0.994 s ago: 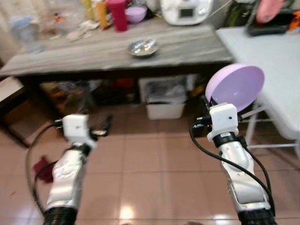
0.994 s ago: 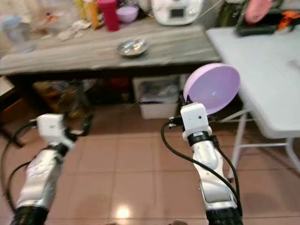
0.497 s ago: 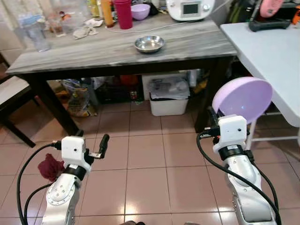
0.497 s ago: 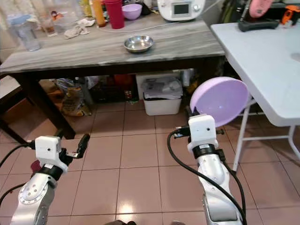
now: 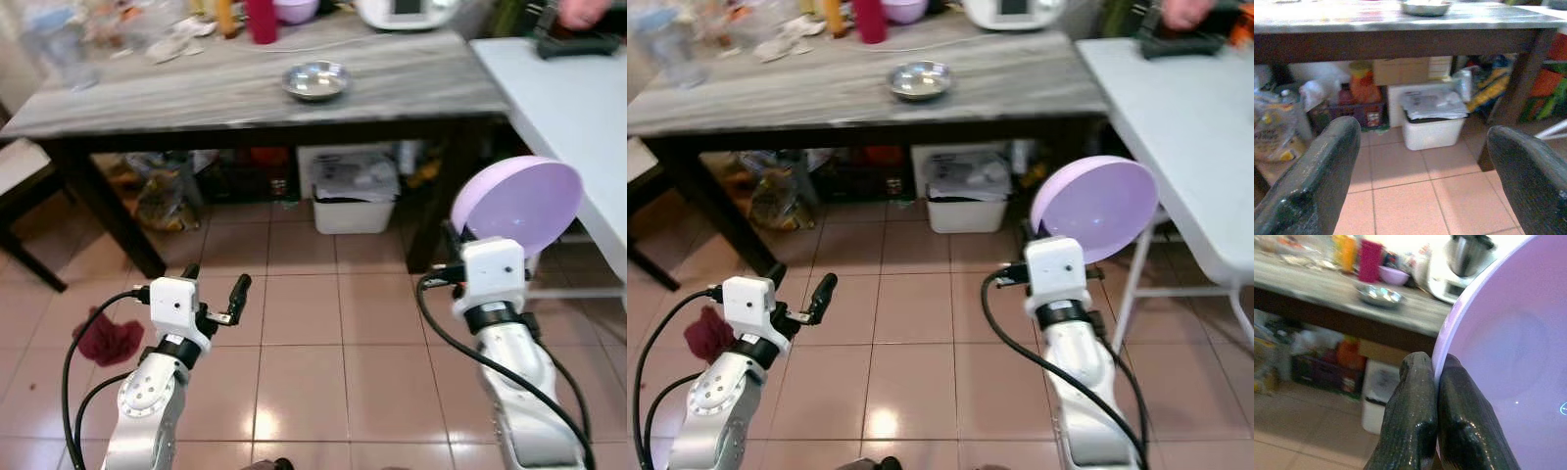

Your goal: Setting the table

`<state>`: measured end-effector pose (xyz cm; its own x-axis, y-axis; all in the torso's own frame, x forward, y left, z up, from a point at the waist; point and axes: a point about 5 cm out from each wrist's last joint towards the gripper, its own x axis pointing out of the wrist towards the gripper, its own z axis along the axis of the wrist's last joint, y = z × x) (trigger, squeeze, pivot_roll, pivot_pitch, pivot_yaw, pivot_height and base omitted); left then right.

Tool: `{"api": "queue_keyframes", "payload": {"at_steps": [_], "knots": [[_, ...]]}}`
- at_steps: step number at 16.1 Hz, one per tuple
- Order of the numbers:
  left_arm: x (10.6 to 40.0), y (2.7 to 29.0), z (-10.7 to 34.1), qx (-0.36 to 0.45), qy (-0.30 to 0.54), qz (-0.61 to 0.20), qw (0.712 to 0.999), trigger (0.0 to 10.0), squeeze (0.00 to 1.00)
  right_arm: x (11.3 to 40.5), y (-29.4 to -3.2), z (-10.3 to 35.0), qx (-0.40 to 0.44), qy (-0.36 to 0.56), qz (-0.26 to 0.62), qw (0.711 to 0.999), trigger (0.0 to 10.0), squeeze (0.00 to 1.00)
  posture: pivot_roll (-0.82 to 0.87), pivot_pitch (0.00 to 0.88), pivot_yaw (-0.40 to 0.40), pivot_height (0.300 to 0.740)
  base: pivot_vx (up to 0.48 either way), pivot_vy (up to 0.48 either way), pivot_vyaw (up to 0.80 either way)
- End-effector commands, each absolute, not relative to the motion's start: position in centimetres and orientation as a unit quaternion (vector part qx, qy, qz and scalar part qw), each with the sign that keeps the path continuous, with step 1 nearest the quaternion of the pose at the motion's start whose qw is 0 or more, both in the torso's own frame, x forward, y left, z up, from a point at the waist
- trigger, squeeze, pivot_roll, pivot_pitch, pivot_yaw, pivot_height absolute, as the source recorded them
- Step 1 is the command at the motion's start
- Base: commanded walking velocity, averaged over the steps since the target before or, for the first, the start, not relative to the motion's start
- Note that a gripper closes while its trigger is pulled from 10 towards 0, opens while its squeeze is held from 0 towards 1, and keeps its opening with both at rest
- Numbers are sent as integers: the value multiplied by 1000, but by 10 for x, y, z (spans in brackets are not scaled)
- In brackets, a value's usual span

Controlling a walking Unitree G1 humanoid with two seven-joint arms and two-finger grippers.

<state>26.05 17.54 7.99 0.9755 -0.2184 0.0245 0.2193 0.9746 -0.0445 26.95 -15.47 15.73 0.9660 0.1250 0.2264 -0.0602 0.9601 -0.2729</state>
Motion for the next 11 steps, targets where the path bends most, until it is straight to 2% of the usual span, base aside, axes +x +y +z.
{"api": "queue_keyframes", "payload": {"at_steps": [1, 5, 11], "knots": [[265, 172, 82, -23, -19, -108, 994, 10000, 0, 271, -154, 159, -135, -126, 51, 982, 10000, 0, -246, 90, 61, 740, 442, 0, 413], [273, 157, 90, -40, -32, -125, 991, 10000, 0, 278, -152, 164, -137, -129, 59, 980, 10000, 0, -240, 93, 60, 740, 447, 0, 0], [279, 148, 95, -49, -45, -130, 989, 10000, 0, 281, -146, 167, -131, -134, 68, 980, 10000, 0, -241, 93, 50, 740, 458, 0, 0]]}}
